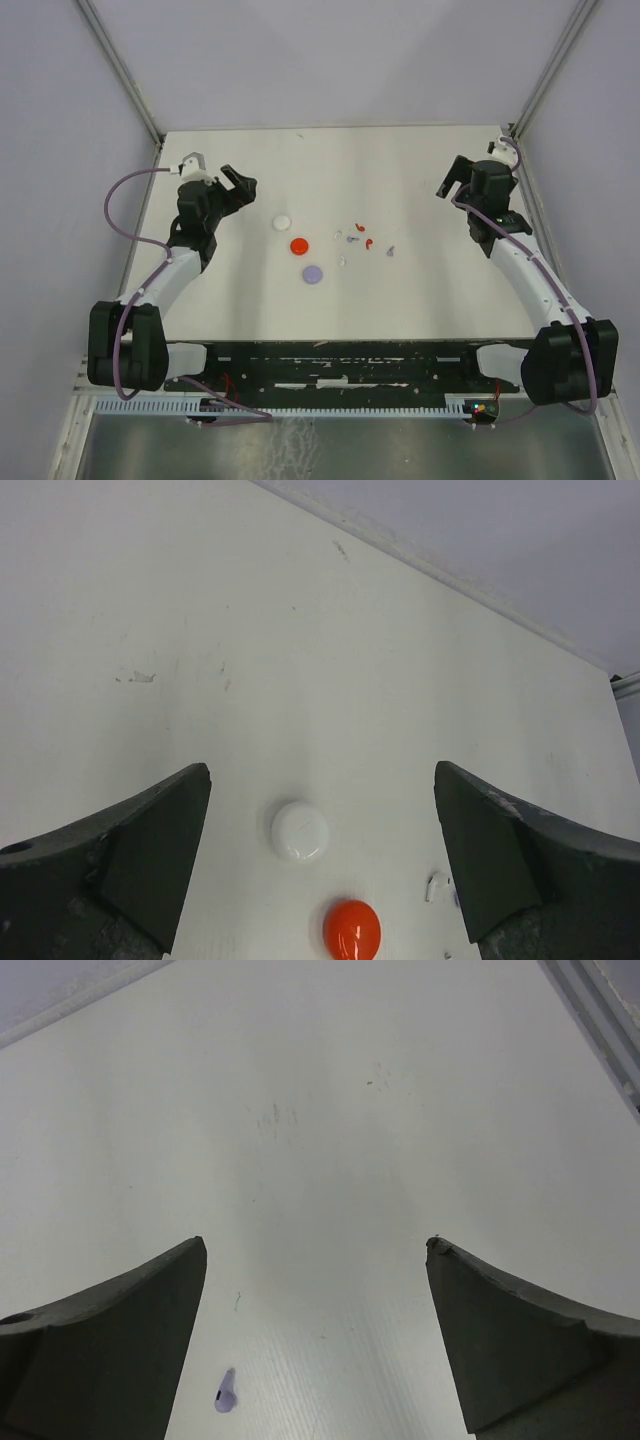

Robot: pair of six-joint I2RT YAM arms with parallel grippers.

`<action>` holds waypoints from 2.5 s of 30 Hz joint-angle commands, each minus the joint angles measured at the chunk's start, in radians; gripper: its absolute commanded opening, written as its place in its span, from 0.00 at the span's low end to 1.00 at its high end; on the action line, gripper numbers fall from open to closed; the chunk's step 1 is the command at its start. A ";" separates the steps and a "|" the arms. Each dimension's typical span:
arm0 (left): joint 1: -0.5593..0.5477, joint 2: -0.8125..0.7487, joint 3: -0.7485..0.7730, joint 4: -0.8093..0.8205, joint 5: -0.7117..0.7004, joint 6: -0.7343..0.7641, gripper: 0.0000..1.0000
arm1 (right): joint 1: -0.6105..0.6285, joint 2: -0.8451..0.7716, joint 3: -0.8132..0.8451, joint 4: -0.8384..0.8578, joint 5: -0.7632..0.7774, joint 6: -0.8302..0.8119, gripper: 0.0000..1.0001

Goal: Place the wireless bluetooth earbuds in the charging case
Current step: Pick up the charging case at the center of the board.

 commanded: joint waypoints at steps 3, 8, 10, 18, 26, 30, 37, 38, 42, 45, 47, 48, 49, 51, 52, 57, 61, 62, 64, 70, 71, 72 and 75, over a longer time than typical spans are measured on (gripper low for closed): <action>0.004 -0.059 0.020 0.006 -0.007 -0.015 0.99 | -0.001 -0.065 0.007 0.026 -0.100 -0.071 1.00; 0.004 -0.067 0.037 -0.013 -0.042 -0.031 0.99 | -0.002 -0.071 0.001 0.050 -0.187 -0.083 0.99; 0.004 -0.074 0.031 -0.007 -0.051 -0.045 0.99 | -0.002 -0.058 0.007 0.049 -0.190 -0.068 0.99; 0.003 -0.091 0.012 0.008 -0.070 -0.066 1.00 | -0.002 -0.065 0.001 0.034 -0.141 -0.083 0.99; 0.003 -0.088 0.020 -0.021 -0.078 -0.066 1.00 | -0.003 -0.053 0.003 0.028 -0.140 -0.085 0.99; 0.004 -0.091 0.020 -0.024 -0.072 -0.058 1.00 | -0.002 -0.058 -0.001 0.024 -0.134 -0.087 0.99; 0.003 -0.103 0.022 -0.037 -0.074 -0.048 1.00 | -0.002 -0.053 0.003 0.018 -0.139 -0.087 0.99; 0.003 -0.103 0.024 -0.042 -0.075 -0.047 1.00 | -0.002 -0.052 0.003 0.021 -0.141 -0.087 0.99; 0.003 -0.108 0.026 -0.048 -0.078 -0.046 1.00 | -0.003 -0.053 0.004 0.020 -0.142 -0.087 0.99; 0.003 -0.108 0.026 -0.050 -0.079 -0.048 1.00 | -0.003 -0.053 0.003 0.019 -0.142 -0.087 0.99; 0.003 -0.108 0.031 -0.054 -0.077 -0.056 1.00 | -0.002 -0.052 0.004 0.015 -0.139 -0.086 0.99; 0.004 -0.110 0.037 -0.063 -0.074 -0.059 1.00 | -0.003 -0.054 0.005 0.011 -0.141 -0.083 0.99; 0.003 -0.114 0.041 -0.072 -0.071 -0.064 1.00 | -0.002 -0.059 0.006 0.008 -0.144 -0.081 0.99; 0.003 -0.135 0.031 -0.076 -0.062 -0.074 1.00 | -0.002 -0.071 0.003 0.001 -0.154 -0.080 0.99; 0.003 -0.145 0.015 -0.061 -0.062 -0.081 1.00 | -0.002 -0.075 -0.006 0.012 -0.156 -0.077 0.99; 0.003 -0.149 0.002 -0.044 -0.068 -0.075 1.00 | -0.003 -0.060 0.011 0.003 -0.163 -0.072 0.99; 0.003 -0.144 0.026 -0.072 -0.068 -0.061 1.00 | -0.003 -0.061 0.010 0.004 -0.172 -0.069 0.99; 0.004 -0.148 0.022 -0.070 -0.070 -0.061 1.00 | -0.003 -0.062 0.007 0.005 -0.172 -0.070 0.99; 0.004 -0.153 0.014 -0.066 -0.074 -0.060 1.00 | -0.002 -0.062 0.008 0.005 -0.171 -0.073 0.99; 0.004 -0.155 0.015 -0.068 -0.075 -0.055 1.00 | -0.002 -0.057 0.012 0.005 -0.175 -0.072 0.99; 0.003 -0.157 0.015 -0.070 -0.076 -0.053 1.00 | -0.002 -0.056 0.011 0.004 -0.176 -0.072 0.99; 0.004 -0.157 0.017 -0.072 -0.076 -0.051 1.00 | -0.002 -0.056 0.011 0.005 -0.177 -0.072 0.99; 0.004 -0.160 0.017 -0.080 -0.077 -0.043 1.00 | -0.002 -0.056 0.008 0.007 -0.177 -0.072 0.99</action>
